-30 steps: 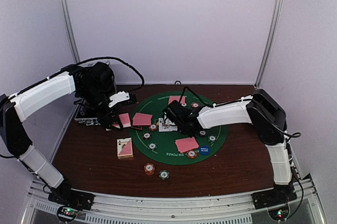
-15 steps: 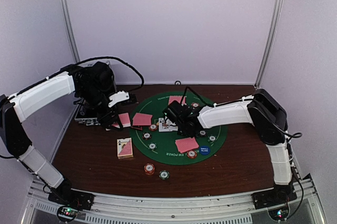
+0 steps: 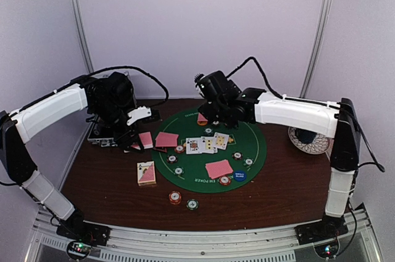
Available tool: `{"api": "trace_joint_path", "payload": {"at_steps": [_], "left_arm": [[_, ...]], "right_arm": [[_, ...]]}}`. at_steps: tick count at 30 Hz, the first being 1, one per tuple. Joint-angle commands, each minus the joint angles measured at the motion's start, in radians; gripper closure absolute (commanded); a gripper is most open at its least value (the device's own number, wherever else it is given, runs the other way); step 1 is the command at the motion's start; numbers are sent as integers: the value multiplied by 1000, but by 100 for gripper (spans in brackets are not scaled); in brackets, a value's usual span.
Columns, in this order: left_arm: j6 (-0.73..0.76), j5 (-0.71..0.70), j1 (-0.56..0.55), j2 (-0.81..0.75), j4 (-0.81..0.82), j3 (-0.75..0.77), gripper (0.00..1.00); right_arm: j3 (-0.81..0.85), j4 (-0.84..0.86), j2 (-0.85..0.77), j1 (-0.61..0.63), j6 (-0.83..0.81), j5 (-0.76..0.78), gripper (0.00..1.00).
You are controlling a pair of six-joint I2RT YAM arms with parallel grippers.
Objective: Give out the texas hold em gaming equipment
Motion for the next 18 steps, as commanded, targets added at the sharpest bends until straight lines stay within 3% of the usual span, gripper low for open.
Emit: {"api": "trace_joint_path", "payload": {"at_steps": [1, 5, 11, 14, 18], "left_arm": [[15, 13, 6, -30, 11, 2, 100], [15, 11, 6, -30, 9, 6, 100], [13, 13, 6, -26, 10, 13, 100], [11, 15, 6, -23, 10, 16, 100], [10, 14, 6, -22, 9, 18, 100]], "right_arm": [[51, -163, -98, -9, 340, -280, 1], [56, -166, -134, -51, 581, -698, 1], [157, -182, -17, -62, 900, -1163, 1], [135, -106, 19, -60, 1011, -1322, 0], [110, -56, 35, -58, 1064, -1386, 1]]}}
